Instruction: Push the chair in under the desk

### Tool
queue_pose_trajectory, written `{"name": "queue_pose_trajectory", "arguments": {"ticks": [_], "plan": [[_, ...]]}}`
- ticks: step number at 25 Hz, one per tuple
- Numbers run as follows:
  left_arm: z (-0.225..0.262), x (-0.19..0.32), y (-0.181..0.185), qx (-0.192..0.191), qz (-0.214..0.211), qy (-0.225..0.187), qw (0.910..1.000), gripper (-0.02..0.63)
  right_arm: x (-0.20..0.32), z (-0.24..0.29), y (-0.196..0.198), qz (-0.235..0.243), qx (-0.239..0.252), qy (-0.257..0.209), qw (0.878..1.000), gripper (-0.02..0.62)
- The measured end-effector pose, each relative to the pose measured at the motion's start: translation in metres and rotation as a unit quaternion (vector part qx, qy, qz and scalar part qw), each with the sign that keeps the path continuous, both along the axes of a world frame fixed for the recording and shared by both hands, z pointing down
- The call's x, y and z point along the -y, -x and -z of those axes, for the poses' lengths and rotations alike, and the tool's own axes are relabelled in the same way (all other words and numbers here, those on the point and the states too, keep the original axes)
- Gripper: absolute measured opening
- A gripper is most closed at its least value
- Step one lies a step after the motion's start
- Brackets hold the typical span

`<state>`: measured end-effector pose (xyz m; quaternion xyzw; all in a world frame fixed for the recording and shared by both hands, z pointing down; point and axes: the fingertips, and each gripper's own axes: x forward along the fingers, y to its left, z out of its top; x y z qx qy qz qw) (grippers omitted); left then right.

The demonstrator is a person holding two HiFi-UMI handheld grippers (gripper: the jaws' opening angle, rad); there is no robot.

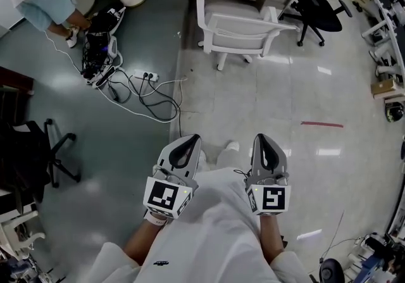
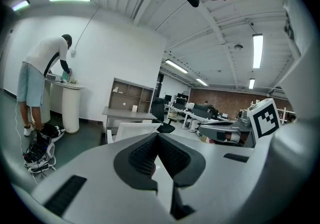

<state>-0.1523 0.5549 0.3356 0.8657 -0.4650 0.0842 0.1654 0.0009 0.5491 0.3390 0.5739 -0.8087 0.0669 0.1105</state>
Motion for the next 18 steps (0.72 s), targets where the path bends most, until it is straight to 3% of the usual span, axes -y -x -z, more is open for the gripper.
{"name": "queue_pose_trajectory", "arguments": {"ticks": [10, 18], "plan": [[-0.008, 0.061, -0.018, 0.011, -0.006, 0.001, 0.9999, 0.006, 0.062, -0.012, -0.008, 0.022, 0.019, -0.005, 1.000, 0.011], [-0.010, 0.159, -0.051, 0.017, 0.014, 0.008, 0.9997, 0.006, 0.170, -0.006, -0.041, 0.038, 0.030, -0.021, 0.999, 0.011]]}}
